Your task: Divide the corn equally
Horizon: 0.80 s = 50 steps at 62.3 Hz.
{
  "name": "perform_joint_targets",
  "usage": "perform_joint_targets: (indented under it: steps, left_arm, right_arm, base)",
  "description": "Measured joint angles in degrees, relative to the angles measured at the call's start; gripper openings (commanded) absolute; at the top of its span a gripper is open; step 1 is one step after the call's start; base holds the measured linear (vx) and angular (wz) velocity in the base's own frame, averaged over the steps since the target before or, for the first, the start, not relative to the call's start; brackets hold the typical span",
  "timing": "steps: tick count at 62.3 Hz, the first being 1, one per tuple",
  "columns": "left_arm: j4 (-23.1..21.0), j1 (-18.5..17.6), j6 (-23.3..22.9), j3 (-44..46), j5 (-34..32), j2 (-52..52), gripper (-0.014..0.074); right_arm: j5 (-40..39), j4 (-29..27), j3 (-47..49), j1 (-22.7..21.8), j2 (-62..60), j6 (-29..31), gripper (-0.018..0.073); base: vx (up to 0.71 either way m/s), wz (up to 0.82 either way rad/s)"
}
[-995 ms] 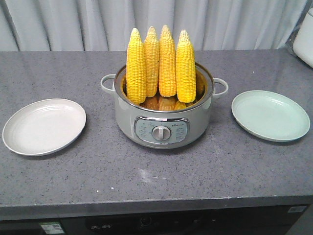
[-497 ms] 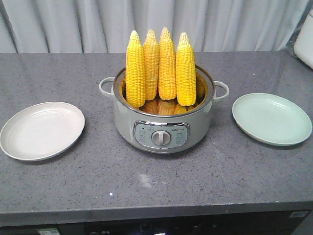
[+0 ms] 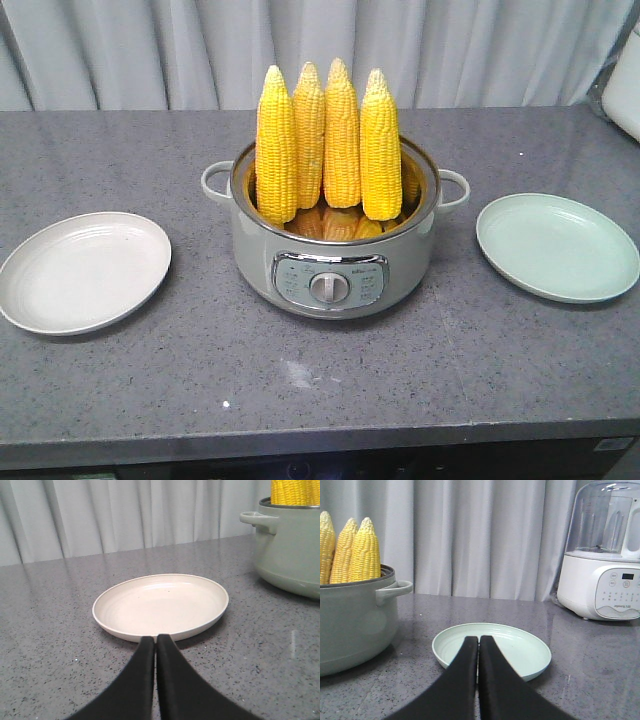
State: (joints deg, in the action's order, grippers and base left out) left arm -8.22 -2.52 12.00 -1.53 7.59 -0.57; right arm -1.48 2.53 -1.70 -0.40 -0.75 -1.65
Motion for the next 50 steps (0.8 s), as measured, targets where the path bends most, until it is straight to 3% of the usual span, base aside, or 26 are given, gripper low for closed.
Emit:
perform_joint_targets:
  steps: [50]
  left_arm:
    - [0.0, 0.0, 0.0, 0.0, 0.0, 0.0, -0.0006]
  right_arm:
    - [0.0, 0.0, 0.0, 0.0, 0.0, 0.0, -0.0004]
  base:
    - [0.02, 0.00]
